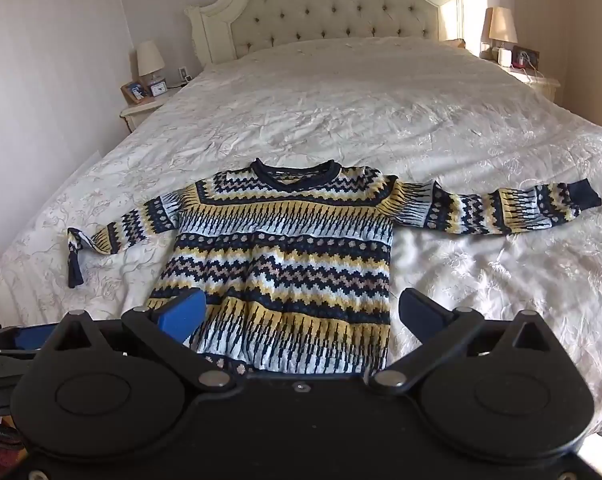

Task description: Fold small clothes

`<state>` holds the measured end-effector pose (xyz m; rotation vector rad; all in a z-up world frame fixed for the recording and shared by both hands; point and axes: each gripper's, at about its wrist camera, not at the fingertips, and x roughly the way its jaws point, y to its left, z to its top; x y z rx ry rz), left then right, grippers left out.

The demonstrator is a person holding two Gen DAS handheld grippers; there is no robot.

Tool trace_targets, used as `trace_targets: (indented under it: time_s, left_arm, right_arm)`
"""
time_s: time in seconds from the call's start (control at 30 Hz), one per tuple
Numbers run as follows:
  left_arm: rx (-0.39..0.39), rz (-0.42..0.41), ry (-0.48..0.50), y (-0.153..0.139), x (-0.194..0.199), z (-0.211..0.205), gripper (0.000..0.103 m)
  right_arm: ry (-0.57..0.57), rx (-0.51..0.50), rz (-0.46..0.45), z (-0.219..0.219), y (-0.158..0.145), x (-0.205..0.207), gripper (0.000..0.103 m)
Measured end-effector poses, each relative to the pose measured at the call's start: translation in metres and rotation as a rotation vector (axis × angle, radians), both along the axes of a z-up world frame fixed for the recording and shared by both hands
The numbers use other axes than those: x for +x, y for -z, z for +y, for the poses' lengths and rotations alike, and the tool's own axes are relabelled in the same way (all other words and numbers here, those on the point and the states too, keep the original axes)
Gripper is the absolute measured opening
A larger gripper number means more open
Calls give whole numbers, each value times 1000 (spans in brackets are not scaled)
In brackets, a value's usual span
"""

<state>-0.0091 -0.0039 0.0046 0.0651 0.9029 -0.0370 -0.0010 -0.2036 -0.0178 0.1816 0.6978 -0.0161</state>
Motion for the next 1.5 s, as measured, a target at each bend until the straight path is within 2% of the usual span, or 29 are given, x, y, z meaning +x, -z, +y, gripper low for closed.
trace_targets:
  time_s: [0.8, 1.17, 1.5]
  left_arm:
    - [69, 46, 44, 0, 0, -8, 67]
    - [86, 60, 31, -5, 17, 5, 67]
    - [79, 66, 37, -9, 42, 19, 67]
  right_arm:
    - [-21, 19, 38, 3, 1, 1, 102]
    - [14, 56, 89, 7, 6, 15, 102]
    - [45, 36, 134, 21, 9, 27, 102]
